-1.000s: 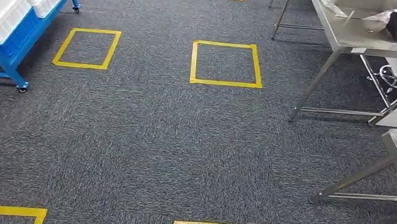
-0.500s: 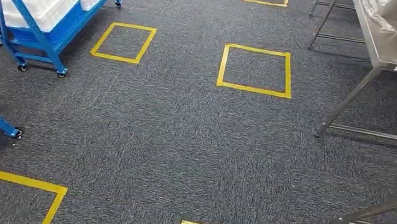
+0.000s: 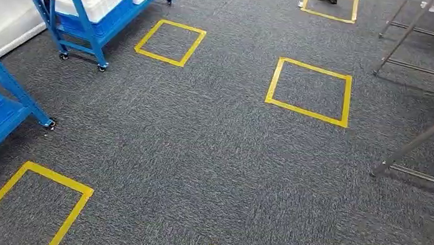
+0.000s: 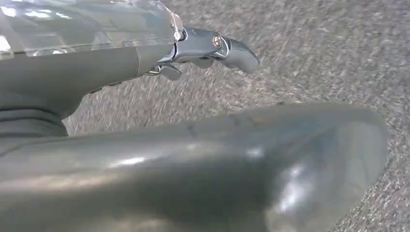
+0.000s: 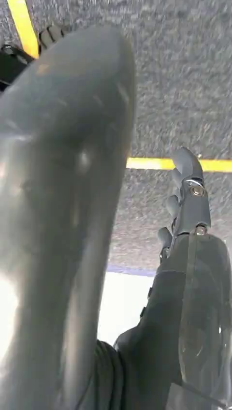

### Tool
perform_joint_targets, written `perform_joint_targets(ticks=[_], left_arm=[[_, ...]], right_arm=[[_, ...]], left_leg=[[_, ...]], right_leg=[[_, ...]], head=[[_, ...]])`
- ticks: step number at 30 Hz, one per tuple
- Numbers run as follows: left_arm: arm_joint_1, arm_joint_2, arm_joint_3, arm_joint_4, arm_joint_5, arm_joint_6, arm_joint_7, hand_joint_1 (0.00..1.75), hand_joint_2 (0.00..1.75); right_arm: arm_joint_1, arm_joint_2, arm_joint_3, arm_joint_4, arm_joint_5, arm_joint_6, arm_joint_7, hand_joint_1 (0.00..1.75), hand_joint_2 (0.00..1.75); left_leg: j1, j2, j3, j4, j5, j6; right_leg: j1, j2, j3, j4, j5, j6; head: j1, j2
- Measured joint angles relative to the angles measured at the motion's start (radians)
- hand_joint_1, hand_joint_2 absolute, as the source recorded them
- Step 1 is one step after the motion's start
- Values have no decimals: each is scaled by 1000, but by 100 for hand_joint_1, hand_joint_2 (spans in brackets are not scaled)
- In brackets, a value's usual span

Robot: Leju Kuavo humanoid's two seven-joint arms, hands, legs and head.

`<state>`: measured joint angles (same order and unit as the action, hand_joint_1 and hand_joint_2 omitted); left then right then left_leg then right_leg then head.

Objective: Take the parts from the cabinet and place them on the table.

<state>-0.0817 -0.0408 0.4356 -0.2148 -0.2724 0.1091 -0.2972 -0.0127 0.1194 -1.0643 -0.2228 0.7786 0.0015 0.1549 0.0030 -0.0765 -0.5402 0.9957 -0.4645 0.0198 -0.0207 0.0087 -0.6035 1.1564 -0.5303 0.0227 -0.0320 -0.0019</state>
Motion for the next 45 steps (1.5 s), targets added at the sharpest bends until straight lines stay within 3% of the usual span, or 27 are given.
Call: perform_joint_targets(ticks=[1, 2, 6, 7, 8, 9, 11, 12, 14, 16, 17, 18, 22, 24, 25, 27, 29, 31, 32, 33, 37, 38, 39, 40, 42, 43, 45], left_arm=[[0, -1, 0, 0, 0, 0, -3, 0, 0], [-1, -1, 0, 0, -1, 0, -6, 0, 0], [3, 0, 0, 0, -3, 1, -16, 0, 0], [3, 3, 0, 0, -3, 2, -16, 0, 0], [3, 2, 0, 0, -3, 2, -17, 0, 0], [0, 2, 0, 0, -4, 1, -18, 0, 0], [-3, 2, -1, 0, -6, 1, -18, 0, 0], [-1, 2, -1, 0, -6, 1, -17, 0, 0], [2, 2, -1, 0, -7, 0, -12, 0, 0], [1, 2, -1, 0, -10, 0, -7, 0, 0], [0, 2, -1, 0, -10, -1, -6, 0, 0], [-3, 2, -1, 0, -11, -2, -5, 0, 0], [-4, 4, -1, 0, -12, -7, -3, 0, 0], [-2, 4, -2, 0, -13, -13, -5, 0, 0], [-6, 4, -4, 0, -14, -15, -7, 0, 0], [-9, 3, -8, 0, -16, -16, -8, 0, 0], [-7, 4, -9, 0, -18, -17, -8, 0, 0], [-5, 3, -10, 0, -18, -17, -7, 0, 0], [-5, 3, -11, 0, -18, -17, -7, 0, 0], [-7, 3, -11, 0, -18, -16, -7, 0, 0], [-3, 5, -16, 0, -19, -15, -7, 0, 0], [-1, 8, -16, 0, -18, -15, -7, 0, 0], [-1, 6, -16, 0, -18, -15, -7, 0, 0], [-3, 6, -16, 0, -17, -15, -7, 0, 0], [-7, 8, -16, 0, -8, -16, -8, 0, 0], [-5, 9, -16, 0, -5, -10, -11, 0, 0], [23, 17, 5, -11, -78, -25, -29, 0, 0]], right_arm=[[1, -1, 0, 0, 0, 1, 0, 0, 0], [2, -1, -1, 0, 0, 2, 0, 0, 0], [-6, -1, -3, 1, 0, 2, 2, 0, 0], [-6, 1, -3, 1, 0, 2, 2, 0, 0], [-4, 0, -5, 1, 0, 2, 2, 0, 0], [0, 0, -9, 1, 0, 1, 2, 0, 0], [4, 0, -16, 1, 0, 1, 5, 0, 0], [4, 0, -17, 1, 0, 1, 7, 0, 0], [3, 0, -18, 1, 0, 2, 10, 0, 0], [0, 1, -18, 1, 1, 2, 13, 0, 0], [0, 1, -18, 1, 1, 3, 14, 0, 0], [-1, 1, -18, 1, 2, 6, 15, 0, 0], [-10, 1, -18, 1, 8, 11, 15, 0, 0], [-3, -1, -18, 1, 13, 11, 14, 0, 0], [-1, 0, -18, 1, 14, 11, 12, 0, 0], [0, 0, -18, 1, 16, 13, 12, 0, 0], [0, -1, -18, 1, 17, 13, 12, 0, 0], [-1, -2, -18, 1, 17, 13, 11, 0, 0], [0, -3, -18, 1, 17, 13, 11, 0, 0], [1, -3, -18, 2, 17, 13, 11, 0, 0], [-6, -2, -18, 1, 19, 13, 10, 0, 0], [-6, -1, -18, 1, 20, 15, 9, 0, 0], [-4, -2, -18, 1, 23, 15, 9, 0, 0], [-1, -2, -18, 1, 24, 15, 9, 0, 0], [2, -3, -18, 1, 37, 16, 9, 0, 0], [1, -5, -18, 1, 41, 19, 8, 0, 0], [1, -8, -18, -3, 24, 35, 8, 0, 0]], left_leg=[[2, -11, 0, 5, -3, -5], [-1, -22, -7, 12, -8, -13], [4, -56, -20, 10, -4, -40], [5, -42, -20, 20, -10, -42], [1, 10, -33, 49, -32, -45], [2, 44, -66, 113, -72, -49], [5, 64, -146, 278, -146, -54], [6, 67, -170, 328, -157, -55], [6, 70, -148, 286, -115, -52], [3, 88, -53, 108, -29, -41], [-5, 144, -10, 28, -11, -31], [-14, 169, -7, 17, -19, -22], [-18, 119, -7, 2, -11, -6], [-5, 100, 9, -12, 1, 3], [-5, 89, 5, -11, 5, 8], [-6, 63, 2, -9, 5, 8], [-5, 34, 2, -6, 4, 7], [-1, 4, 6, 0, 0, 1], [0, -9, 4, 6, -4, -5], [-3, -19, -4, 13, -8, -14], [2, -57, -16, 10, -5, -38], [3, -44, -15, 21, -12, -41], [-2, 11, -32, 55, -37, -46], [0, 43, -67, 123, -78, -49], [3, 64, -143, 278, -147, -54], [3, 67, -166, 326, -156, -55], [3, 71, -138, 273, -108, -51]], right_leg=[[-4, 20, 34, -76, 38, 1], [-8, 72, 49, -115, 24, 5], [1, 31, 50, -122, 32, -22], [-4, 17, 51, -128, 36, -30], [-3, 8, 53, -131, 35, -36], [-1, -7, 53, -131, 34, -41], [7, -38, 53, -131, 30, -46], [9, -51, 53, -131, 29, -48], [12, -73, 56, -130, 26, -48], [15, -95, 66, -130, 21, -45], [15, -104, 71, -131, 18, -42], [21, -115, 73, -130, 14, -35], [16, -153, 91, -138, 10, -14], [8, -53, 76, -94, -23, -5], [7, -27, 42, -29, -62, -5], [6, -13, -41, 126, -124, -2], [5, -12, -64, 148, -94, 0], [2, 0, -5, 2, 7, 0], [-3, 31, 31, -85, 50, 1], [-7, 84, 41, -112, 31, 5], [0, 38, 43, -119, 37, -22], [-5, 22, 45, -124, 40, -29], [-4, 13, 46, -126, 39, -36], [-1, -2, 46, -126, 37, -40], [6, -31, 45, -125, 34, -45], [8, -46, 45, -125, 33, -46], [10, -67, 49, -125, 29, -46]], head=[[0, 0], [0, 0], [0, 0], [0, 0], [-4, 0], [-7, 0], [-7, 0], [-7, 0], [-7, 0], [-7, 0], [-6, 0], [-5, 0], [-6, 0], [-5, 0], [-3, 0], [-3, 0], [-3, 0], [-3, 0], [-2, 0], [-2, 0], [-3, 0], [-3, 0], [-11, 0], [-14, 0], [-13, 0], [-13, 0], [-13, 0]])
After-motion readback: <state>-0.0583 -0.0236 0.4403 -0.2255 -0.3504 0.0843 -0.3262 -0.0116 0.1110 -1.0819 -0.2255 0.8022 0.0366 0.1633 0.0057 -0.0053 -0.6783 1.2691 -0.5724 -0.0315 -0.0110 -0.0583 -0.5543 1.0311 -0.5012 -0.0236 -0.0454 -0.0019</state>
